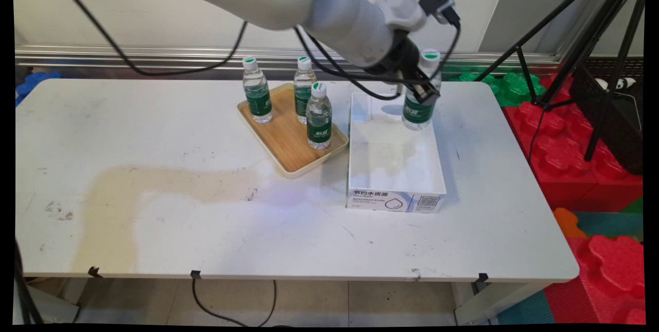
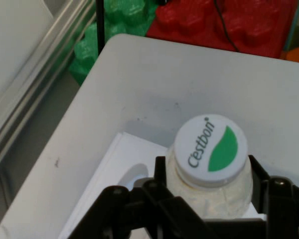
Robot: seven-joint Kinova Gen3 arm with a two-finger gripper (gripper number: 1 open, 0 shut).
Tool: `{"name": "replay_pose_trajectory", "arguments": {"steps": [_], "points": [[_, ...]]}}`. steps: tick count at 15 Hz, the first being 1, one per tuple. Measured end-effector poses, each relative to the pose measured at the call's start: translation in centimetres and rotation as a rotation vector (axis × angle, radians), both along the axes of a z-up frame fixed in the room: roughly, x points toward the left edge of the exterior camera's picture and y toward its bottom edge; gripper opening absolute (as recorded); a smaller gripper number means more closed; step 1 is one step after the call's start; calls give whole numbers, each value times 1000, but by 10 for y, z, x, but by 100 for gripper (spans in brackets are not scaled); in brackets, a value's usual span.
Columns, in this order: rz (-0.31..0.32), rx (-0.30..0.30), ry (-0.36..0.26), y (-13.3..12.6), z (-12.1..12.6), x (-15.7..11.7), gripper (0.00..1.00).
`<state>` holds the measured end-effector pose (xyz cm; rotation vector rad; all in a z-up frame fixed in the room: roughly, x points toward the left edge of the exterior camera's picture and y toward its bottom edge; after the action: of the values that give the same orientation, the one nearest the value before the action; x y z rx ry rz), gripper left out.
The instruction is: Place the picked object on the tray
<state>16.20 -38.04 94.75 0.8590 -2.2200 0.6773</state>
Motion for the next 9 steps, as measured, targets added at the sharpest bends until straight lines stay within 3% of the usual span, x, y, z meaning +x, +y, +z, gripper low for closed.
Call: {"name": "replay_pose_trajectory", "arguments": {"steps": [4,9], "points": [[-46,-19,-19,30,24,33,0],[-66,3,-42,74,39,77,0]]}}
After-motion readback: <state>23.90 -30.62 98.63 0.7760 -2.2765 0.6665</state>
